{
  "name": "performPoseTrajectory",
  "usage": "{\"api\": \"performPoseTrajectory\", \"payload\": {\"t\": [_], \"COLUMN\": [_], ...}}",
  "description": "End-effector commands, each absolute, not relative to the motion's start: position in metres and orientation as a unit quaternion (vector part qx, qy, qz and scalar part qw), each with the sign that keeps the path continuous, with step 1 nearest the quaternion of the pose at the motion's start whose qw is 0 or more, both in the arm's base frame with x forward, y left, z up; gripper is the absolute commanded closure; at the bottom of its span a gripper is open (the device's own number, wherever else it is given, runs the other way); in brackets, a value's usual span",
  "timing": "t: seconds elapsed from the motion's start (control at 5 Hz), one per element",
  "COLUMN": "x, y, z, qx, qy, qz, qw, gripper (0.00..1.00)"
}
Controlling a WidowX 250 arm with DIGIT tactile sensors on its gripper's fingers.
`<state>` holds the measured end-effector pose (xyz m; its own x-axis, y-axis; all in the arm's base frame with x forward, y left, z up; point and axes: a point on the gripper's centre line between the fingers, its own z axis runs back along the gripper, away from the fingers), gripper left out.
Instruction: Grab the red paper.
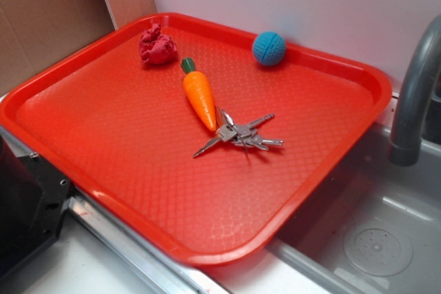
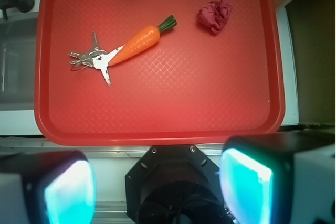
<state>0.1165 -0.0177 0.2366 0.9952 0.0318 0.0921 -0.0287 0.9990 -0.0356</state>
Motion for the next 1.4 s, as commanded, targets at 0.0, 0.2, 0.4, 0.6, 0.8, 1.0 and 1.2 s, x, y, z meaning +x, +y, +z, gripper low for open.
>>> {"api": "performPoseTrajectory", "payload": {"t": [0.0, 0.2, 0.4, 0.6, 0.8, 1.0, 1.2], "x": [0.117, 0.155, 0.192, 0.225, 0.239, 0.245, 0.252], "y": [-0.018, -0.011, 0.010, 0.035, 0.070, 0.093, 0.107], "z": [0.237, 0.189, 0.160, 0.134, 0.108, 0.090, 0.082], "qx": [-0.017, 0.005, -0.003, 0.002, 0.015, 0.005, 0.021], "qy": [-0.046, -0.062, -0.091, -0.108, -0.096, -0.088, -0.076], "qz": [0.015, 0.038, 0.123, 0.159, 0.194, 0.212, 0.204], "qw": [0.999, 0.997, 0.988, 0.981, 0.976, 0.973, 0.976], "gripper": [0.00, 0.00, 0.00, 0.00, 0.00, 0.00, 0.00]}}
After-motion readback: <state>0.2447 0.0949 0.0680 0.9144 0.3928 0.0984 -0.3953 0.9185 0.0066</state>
